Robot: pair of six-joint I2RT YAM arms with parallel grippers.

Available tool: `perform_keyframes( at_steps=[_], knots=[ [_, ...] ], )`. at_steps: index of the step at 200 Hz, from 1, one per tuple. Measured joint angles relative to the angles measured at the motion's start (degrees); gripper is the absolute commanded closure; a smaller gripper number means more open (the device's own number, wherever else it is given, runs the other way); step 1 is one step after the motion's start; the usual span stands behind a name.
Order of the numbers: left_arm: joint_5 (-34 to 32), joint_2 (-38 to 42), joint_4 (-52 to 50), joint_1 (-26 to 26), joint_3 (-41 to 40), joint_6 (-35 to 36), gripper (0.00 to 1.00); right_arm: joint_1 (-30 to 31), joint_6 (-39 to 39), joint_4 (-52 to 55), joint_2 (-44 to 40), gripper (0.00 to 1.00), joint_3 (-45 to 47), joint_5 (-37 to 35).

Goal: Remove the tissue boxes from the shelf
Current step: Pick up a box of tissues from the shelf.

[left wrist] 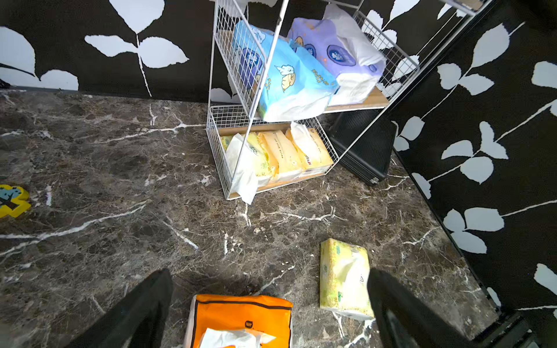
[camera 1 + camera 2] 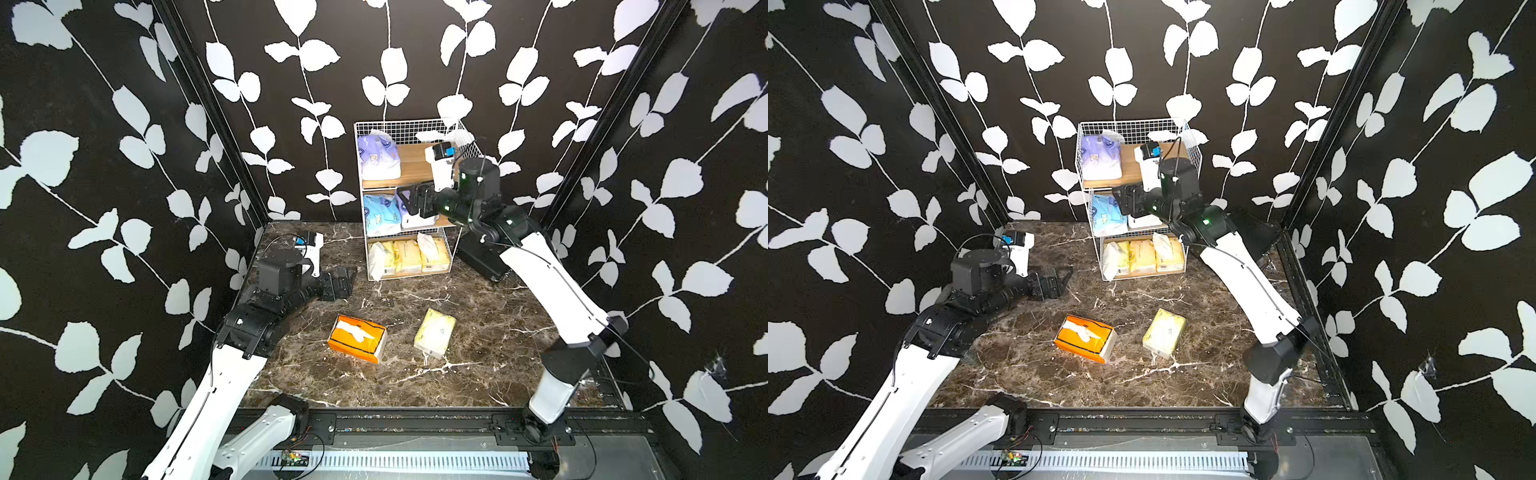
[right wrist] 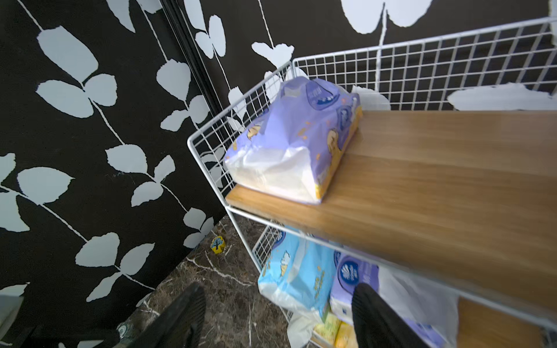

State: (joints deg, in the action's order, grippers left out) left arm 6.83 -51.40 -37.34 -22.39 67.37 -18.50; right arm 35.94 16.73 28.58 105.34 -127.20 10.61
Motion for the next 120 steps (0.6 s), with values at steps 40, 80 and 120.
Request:
perform_keyframes(
  at_steps=[40,80,120],
  knots=[
    [0.04,-1.73,0.37,0.0,0.83,2.34,0.01,-1.9,-0.57,2.23,11.85,0.22,-14.93,3.63],
    [0.79,-0.66,2.1,0.0,-1.7,2.49,0.01,-2.25,-1.31,1.11,14.84,0.22,-18.71,4.24],
    [1.31,0.42,2.36,0.02,-3.54,2.4,0.01,-2.25,-1.95,-1.99,16.17,0.23,-19.08,4.31]
  ],
)
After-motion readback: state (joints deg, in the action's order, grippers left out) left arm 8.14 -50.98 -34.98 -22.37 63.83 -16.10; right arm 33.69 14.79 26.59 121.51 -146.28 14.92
